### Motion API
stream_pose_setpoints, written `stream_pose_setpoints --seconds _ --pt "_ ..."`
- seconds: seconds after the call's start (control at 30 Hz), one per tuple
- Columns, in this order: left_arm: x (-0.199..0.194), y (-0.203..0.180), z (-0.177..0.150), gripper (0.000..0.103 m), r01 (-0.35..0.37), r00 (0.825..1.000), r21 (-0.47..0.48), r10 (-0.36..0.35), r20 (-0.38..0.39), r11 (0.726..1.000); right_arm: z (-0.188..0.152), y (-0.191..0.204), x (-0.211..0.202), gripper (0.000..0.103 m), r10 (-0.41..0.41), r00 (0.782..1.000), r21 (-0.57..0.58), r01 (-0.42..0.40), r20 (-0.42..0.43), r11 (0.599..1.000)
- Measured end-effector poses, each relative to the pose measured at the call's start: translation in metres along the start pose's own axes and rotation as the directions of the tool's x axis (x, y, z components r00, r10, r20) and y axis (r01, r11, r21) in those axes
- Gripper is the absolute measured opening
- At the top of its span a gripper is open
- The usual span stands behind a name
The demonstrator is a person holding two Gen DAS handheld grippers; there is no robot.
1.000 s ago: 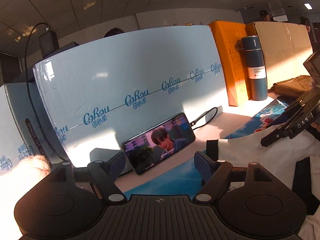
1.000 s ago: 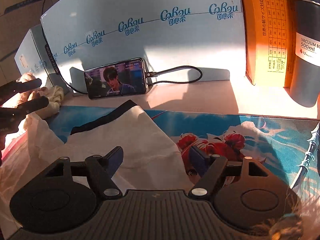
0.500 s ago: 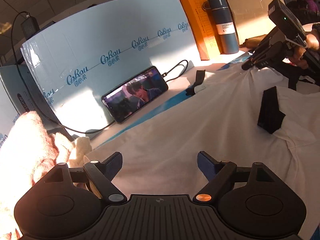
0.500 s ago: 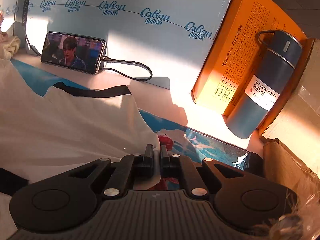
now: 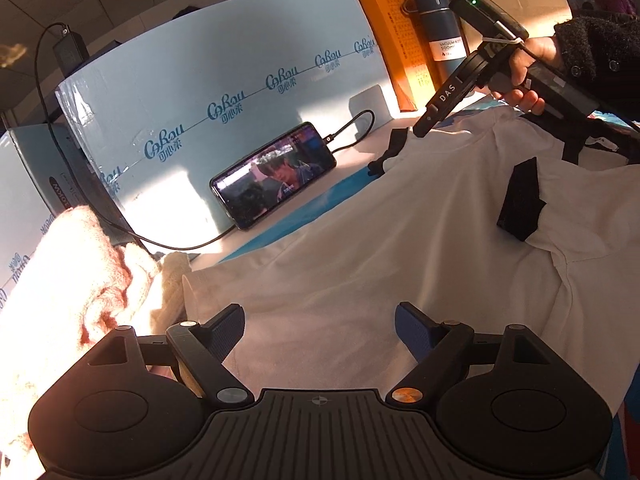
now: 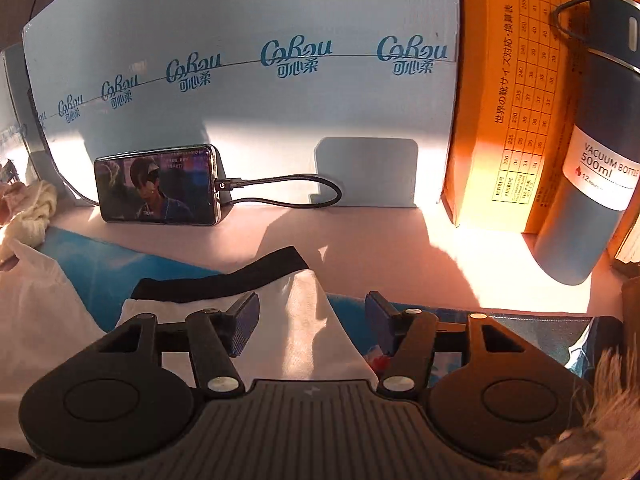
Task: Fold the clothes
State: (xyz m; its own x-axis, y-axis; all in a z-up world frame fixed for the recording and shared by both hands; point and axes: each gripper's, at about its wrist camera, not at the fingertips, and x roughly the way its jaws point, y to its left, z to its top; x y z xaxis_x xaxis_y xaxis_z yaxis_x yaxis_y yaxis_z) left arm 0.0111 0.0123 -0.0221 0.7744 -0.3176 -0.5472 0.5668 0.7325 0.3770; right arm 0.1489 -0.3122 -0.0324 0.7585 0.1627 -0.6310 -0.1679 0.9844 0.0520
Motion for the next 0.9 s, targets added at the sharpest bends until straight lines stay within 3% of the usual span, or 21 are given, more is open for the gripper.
stream_pose_setpoints --seconds 0.07,0.13,0.23,0.33,0.4,0.47,0.5,0.53,0.67,0.73,0.9 --pt "-0.002 0.0 -0.003 0.085 0.004 1.0 -0.006 -0.004 -0.004 1.0 0.003 0.012 0.015 0.048 -0.003 1.0 -0.049 0.003 -0.003 0.999" --pt "-0.003 0.004 -0.004 0.085 0.012 1.0 -0.031 -0.012 -0.002 0.999 0.01 0.026 0.022 0.004 0.006 1.0 -0.088 -0.007 -0.006 0.996" --pt "0.0 0.005 -0.004 0.085 -0.001 1.0 -0.049 0.001 0.004 0.999 0.015 0.05 0.037 0.004 -0.072 0.997 -0.215 0.075 0.019 0.974" --pt "-0.005 0.009 -0.006 0.085 -0.027 1.0 -0.045 0.028 0.01 0.999 0.024 0.042 0.048 0.004 -0.071 0.997 -0.15 0.073 0.018 0.986" --pt "-0.014 0.019 -0.009 0.085 -0.061 0.998 -0.071 0.062 0.018 0.996 0.027 0.037 0.048 0.008 -0.071 0.997 -0.13 0.073 0.018 0.989" --pt "-0.03 0.038 -0.016 0.085 -0.083 0.995 -0.138 0.09 0.043 0.987 0.028 0.032 0.038 0.032 -0.068 0.997 -0.106 0.071 0.034 0.992" --pt "-0.037 0.046 -0.019 0.085 -0.084 0.994 -0.171 0.094 0.052 0.982 0.029 0.028 0.026 0.054 -0.055 0.997 -0.073 0.06 0.06 0.996" --pt "-0.047 0.055 -0.025 0.085 -0.081 0.993 -0.208 0.096 0.062 0.975 0.029 0.023 0.014 0.065 -0.043 0.995 -0.041 0.047 0.087 0.998" --pt "-0.076 0.071 -0.049 0.085 -0.021 0.995 -0.285 0.046 0.083 0.958 0.018 0.001 -0.056 0.065 0.023 0.983 0.084 -0.039 0.184 0.996" --pt "-0.079 0.07 -0.06 0.085 0.041 0.996 -0.303 -0.017 0.082 0.952 0.002 -0.004 -0.091 0.068 0.089 0.972 0.108 -0.114 0.218 0.988" --pt "-0.079 0.058 -0.074 0.084 0.145 0.989 -0.296 -0.134 0.058 0.944 -0.049 0.017 -0.143 0.068 0.191 0.964 0.064 -0.206 0.182 0.976"
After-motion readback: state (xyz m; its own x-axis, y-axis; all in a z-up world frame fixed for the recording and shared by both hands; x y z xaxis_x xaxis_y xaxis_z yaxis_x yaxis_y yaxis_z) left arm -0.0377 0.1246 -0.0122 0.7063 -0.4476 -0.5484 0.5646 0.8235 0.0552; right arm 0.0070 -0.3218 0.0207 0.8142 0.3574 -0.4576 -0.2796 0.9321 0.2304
